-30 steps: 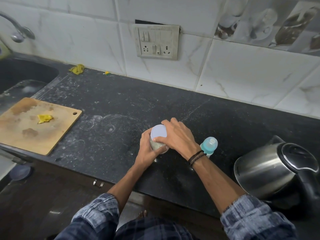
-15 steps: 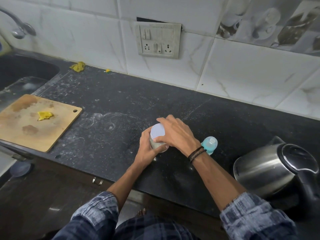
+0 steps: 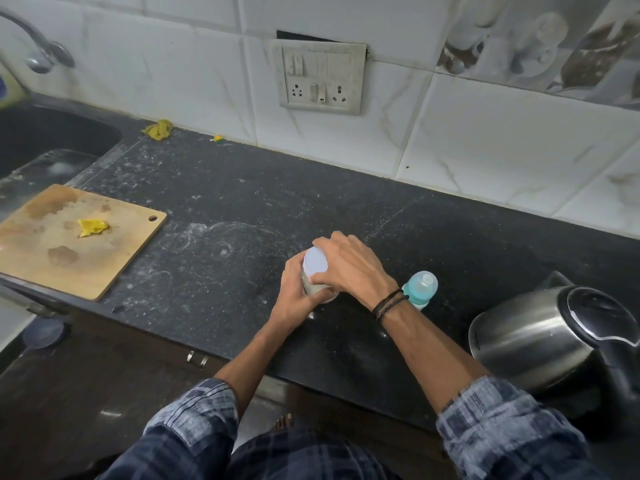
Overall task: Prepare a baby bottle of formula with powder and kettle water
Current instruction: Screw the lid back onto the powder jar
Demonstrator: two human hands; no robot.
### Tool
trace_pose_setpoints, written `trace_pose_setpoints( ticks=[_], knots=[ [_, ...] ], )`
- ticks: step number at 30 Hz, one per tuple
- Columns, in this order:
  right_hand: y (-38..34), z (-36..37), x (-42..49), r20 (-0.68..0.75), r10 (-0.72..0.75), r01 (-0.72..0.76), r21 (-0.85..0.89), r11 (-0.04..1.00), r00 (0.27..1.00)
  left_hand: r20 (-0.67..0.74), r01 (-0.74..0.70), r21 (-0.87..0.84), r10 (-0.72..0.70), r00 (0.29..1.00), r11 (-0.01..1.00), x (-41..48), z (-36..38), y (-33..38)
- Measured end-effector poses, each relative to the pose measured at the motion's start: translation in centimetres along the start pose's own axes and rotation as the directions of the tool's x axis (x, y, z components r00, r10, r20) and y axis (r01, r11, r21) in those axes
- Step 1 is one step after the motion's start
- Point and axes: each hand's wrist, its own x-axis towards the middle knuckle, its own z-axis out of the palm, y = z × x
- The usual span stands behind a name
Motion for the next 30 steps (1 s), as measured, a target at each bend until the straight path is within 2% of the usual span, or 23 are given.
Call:
trace_pose_setpoints(
  ticks=[3,8,13,17,21,30],
  knots=[
    [0.5,0.2,0.2,-0.013,-0.004,0.004,0.002,1.000,1.000,0.007,-0.006,0.021,0.006,1.000,1.000,0.2,-0.1,-0.1],
    [2.1,0.7,0.8,-0.019,-0.184,0.183,-0.049,0.982,0.983,0.053,0.025,0.028,-0.026,0.998,0.999,0.8,-0.5,0.1],
    [3.1,2.7,1.5,-0.174,-0.315,0.291,-0.152,0.945,0.933,0.117,0.092,-0.046,-0.086,0.989,0.995,1.2,-0.8,0.3],
    [2.9,4.4,2.4,-0.300,-0.345,0.288,-0.218,0.932,0.890,0.150,0.091,0.002,-0.091,0.985,0.996,1.4,-0.7,0.1],
    [2.8,5.0,3.1,-0.337,-0.361,0.279,-0.269,0.922,0.870,0.069,0.060,0.062,-0.064,0.996,0.996,1.3,-0.1,-0.3],
    [2.2,6.4,3.1,-0.440,-0.267,0.176,-0.236,0.956,0.858,-0.015,-0.083,0.065,0.084,0.996,0.994,1.4,0.0,-0.1]
  ],
)
